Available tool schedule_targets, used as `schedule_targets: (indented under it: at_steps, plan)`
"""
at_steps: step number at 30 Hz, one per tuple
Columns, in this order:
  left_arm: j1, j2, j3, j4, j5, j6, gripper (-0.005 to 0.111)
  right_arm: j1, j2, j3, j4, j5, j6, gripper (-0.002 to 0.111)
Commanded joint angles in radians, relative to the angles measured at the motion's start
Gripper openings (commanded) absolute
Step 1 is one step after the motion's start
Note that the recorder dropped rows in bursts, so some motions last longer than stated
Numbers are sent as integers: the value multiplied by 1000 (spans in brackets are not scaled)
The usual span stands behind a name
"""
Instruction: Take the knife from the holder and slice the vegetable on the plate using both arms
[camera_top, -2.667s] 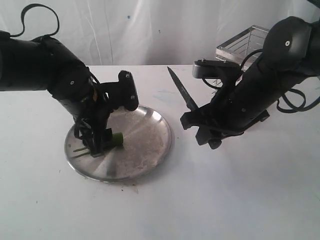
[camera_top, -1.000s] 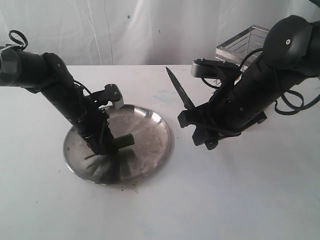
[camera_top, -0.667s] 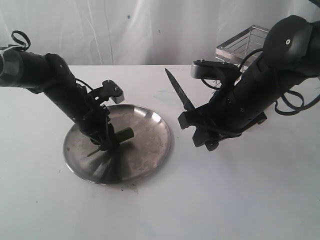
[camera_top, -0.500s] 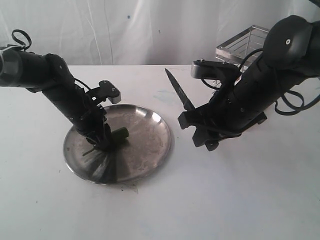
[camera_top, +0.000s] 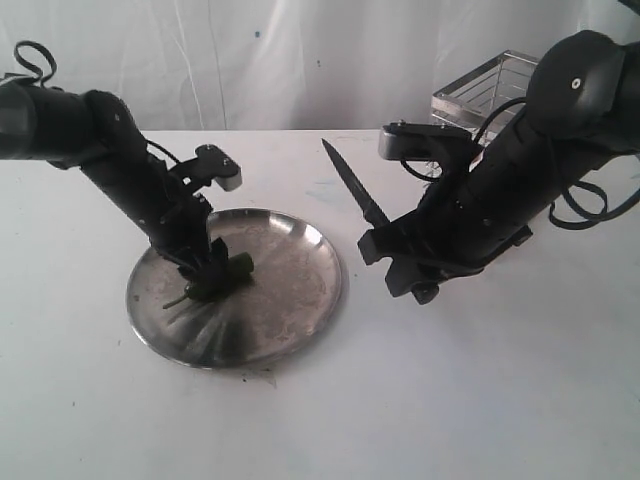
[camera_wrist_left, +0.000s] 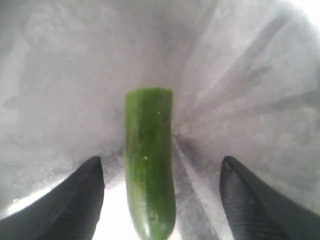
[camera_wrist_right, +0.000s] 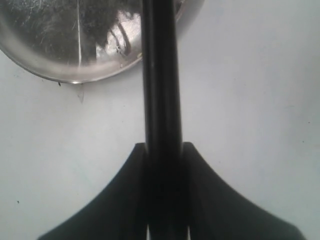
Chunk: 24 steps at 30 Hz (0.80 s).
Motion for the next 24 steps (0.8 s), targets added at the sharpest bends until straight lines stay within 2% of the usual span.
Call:
schedule_targets:
  at_steps: [1,2,4,8,13,21,24]
  plan:
    - [-5,-100,-19,-1,160,-137,66,-2,-3,-9,-2,31,-69,0]
    - [-5,-122,-19,20,215,-174,62,-2,-3,-7,-7,43,-73,0]
    - [-5,-159,-19,80,322,-257,46,-2,-3,1,-7,69,-85,0]
    - [-5,-243,-19,218,575,-436,2,-2,-3,48,-7,128,-91,0]
    - [-5,-361,5,184,606,-570,0,-2,-3,125,-7,118,-105,0]
    - [-5,-654,257,152,606,-571,0,6,-13,212,102,127,-76,0]
    - [-5,-747,329,132,561,-574,0,43,-44,214,167,132,-68,0]
